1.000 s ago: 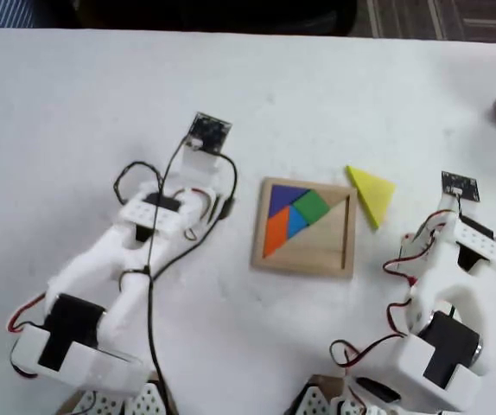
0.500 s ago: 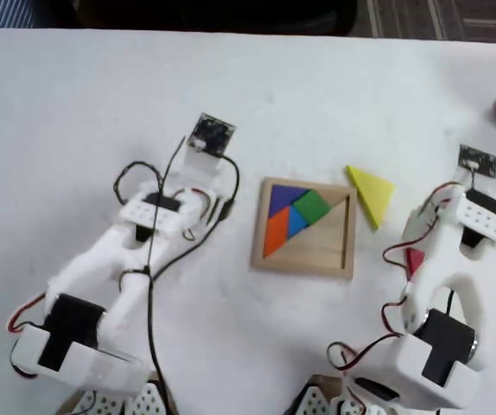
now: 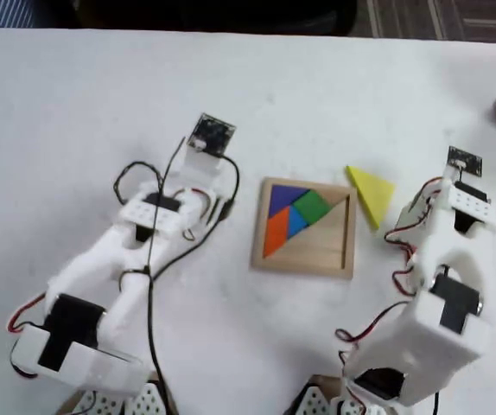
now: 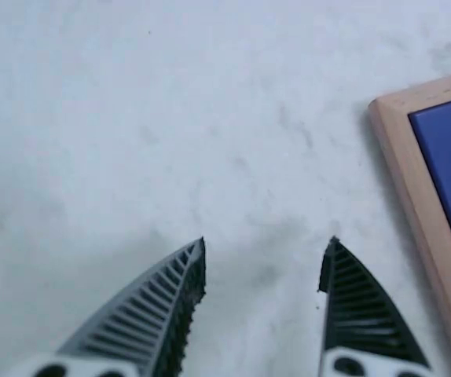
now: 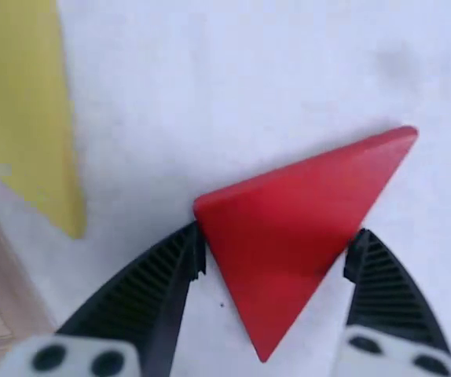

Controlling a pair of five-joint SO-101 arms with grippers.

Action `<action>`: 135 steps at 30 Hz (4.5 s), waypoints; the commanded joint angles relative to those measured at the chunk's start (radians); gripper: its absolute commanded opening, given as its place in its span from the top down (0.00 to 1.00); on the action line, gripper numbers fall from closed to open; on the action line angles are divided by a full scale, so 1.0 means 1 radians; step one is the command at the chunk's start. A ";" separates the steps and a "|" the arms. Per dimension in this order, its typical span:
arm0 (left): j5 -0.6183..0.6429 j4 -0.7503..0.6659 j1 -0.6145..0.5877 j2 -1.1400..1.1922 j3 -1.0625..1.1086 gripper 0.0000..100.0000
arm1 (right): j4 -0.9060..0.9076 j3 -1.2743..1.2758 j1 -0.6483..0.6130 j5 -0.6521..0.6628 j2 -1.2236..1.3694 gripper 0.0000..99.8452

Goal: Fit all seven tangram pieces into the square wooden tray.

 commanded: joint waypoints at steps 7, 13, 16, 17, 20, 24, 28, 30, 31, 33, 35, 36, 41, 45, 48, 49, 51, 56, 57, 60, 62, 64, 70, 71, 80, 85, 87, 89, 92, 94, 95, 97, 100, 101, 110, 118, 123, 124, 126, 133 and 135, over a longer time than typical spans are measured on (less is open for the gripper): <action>-0.012 -0.025 -0.012 -0.002 -0.054 0.76 | 0.047 -0.144 0.007 -0.006 0.065 0.72; -0.012 -0.026 -0.012 -0.002 -0.054 0.76 | 0.110 -0.226 0.005 -0.014 0.064 0.72; -0.012 -0.026 -0.012 -0.002 -0.054 0.76 | 0.159 -0.279 0.004 -0.015 0.065 0.72; -0.012 -0.026 -0.012 -0.002 -0.054 0.76 | 0.166 -0.288 0.004 -0.021 0.065 0.72; -0.014 -0.026 -0.012 -0.002 -0.054 0.76 | 0.163 -0.301 0.005 -0.060 0.067 0.72; -0.014 -0.026 -0.012 -0.002 -0.055 0.76 | 0.147 -0.293 0.007 -0.069 0.096 0.72; -0.014 -0.026 -0.012 -0.002 -0.055 0.76 | 0.099 -0.302 0.025 -0.104 0.160 0.72; -0.014 -0.026 -0.012 -0.002 -0.055 0.76 | 0.094 -0.311 0.025 -0.106 0.176 0.72; -0.014 -0.026 -0.012 -0.002 -0.055 0.76 | 0.096 -0.319 0.025 -0.106 0.183 0.72; -0.014 -0.026 -0.012 -0.002 -0.055 0.76 | 0.093 -0.322 0.025 -0.106 0.185 0.72; -0.014 -0.026 -0.012 -0.002 -0.055 0.76 | 0.093 -0.324 0.022 -0.106 0.185 0.72; -0.014 -0.026 -0.012 -0.002 -0.055 0.76 | 0.093 -0.324 0.022 -0.106 0.185 0.72; -0.014 -0.026 -0.012 -0.002 -0.054 0.76 | 0.096 -0.322 0.022 -0.101 0.185 0.74; -0.014 -0.026 -0.012 -0.002 -0.054 0.76 | 0.097 -0.322 0.024 -0.100 0.186 0.87; -0.014 -0.026 -0.012 -0.002 -0.054 0.76 | 0.097 -0.321 0.024 -0.098 0.186 0.95; -0.014 -0.026 -0.012 -0.002 -0.052 0.76 | 0.097 -0.321 0.024 -0.098 0.186 0.96; -0.014 -0.026 -0.012 -0.002 -0.052 0.76 | 0.099 -0.321 0.022 -0.095 0.186 0.96; -0.014 -0.026 -0.012 -0.002 -0.052 0.76 | 0.159 -0.328 0.019 -0.025 0.171 0.96; -0.014 -0.026 -0.012 -0.002 -0.052 0.76 | 0.171 -0.330 0.021 -0.021 0.159 0.96; -0.014 -0.026 -0.012 -0.002 -0.054 0.76 | 0.193 -0.339 0.028 -0.018 0.096 0.96; -0.014 -0.026 -0.012 -0.002 -0.054 0.76 | 0.191 -0.341 0.042 -0.018 0.035 0.96; -0.014 -0.026 -0.012 -0.002 -0.054 0.76 | 0.168 -0.347 0.047 -0.018 -0.019 0.96; -0.014 -0.026 -0.012 -0.002 -0.054 0.76 | 0.002 -0.404 0.061 -0.017 -0.018 0.97; -0.014 -0.026 -0.012 -0.002 -0.054 0.76 | -0.033 -0.417 0.061 -0.017 0.005 0.97; -0.014 -0.026 -0.012 -0.002 -0.054 0.76 | -0.142 -0.655 0.108 0.146 0.329 0.98; -0.014 -0.028 -0.012 -0.002 -0.055 0.76 | -0.035 -0.747 0.148 0.204 0.441 0.98; -0.014 -0.028 -0.012 -0.002 -0.055 0.76 | -0.025 -0.750 0.154 0.207 0.463 0.98; -0.014 -0.028 -0.012 -0.002 -0.055 0.76 | 0.007 -0.750 0.153 0.227 0.475 0.98; -0.014 -0.028 -0.012 -0.002 -0.055 0.76 | 0.097 -0.749 0.145 0.270 0.473 0.98; -0.014 -0.028 -0.012 -0.002 -0.055 0.76 | 0.157 -0.753 0.139 0.272 0.470 0.98; -0.014 -0.028 -0.012 -0.002 -0.055 0.76 | 0.180 -0.749 0.137 0.275 0.464 0.98; -0.014 -0.028 -0.012 -0.002 -0.055 0.76 | 0.225 -0.738 0.136 0.276 0.450 0.98; -0.014 -0.028 -0.012 -0.002 -0.055 0.76 | 0.263 -0.689 0.140 0.278 0.415 0.98; -0.014 -0.028 -0.012 -0.002 -0.055 0.76 | 0.266 -0.661 0.140 0.278 0.397 0.98; -0.014 -0.028 -0.012 -0.002 -0.055 0.76 | 0.168 -0.262 0.136 0.305 0.073 0.98; -0.014 -0.028 -0.012 -0.002 -0.055 0.76 | 0.090 -0.009 0.140 0.308 -0.133 0.98; -0.014 -0.028 -0.012 -0.002 -0.054 0.76 | 0.145 0.031 0.134 0.396 -0.220 0.98; -0.014 -0.028 -0.012 -0.002 -0.054 0.76 | 0.160 0.034 0.133 0.410 -0.237 0.98; -0.014 -0.028 -0.012 -0.002 -0.054 0.76 | 0.188 0.040 0.122 0.454 -0.265 0.98; -0.014 -0.028 -0.012 -0.002 -0.054 0.76 | 0.219 0.137 0.042 0.848 -0.288 0.98; -0.014 -0.028 -0.012 -0.002 -0.054 0.76 | 0.219 0.195 0.012 0.944 -0.288 0.98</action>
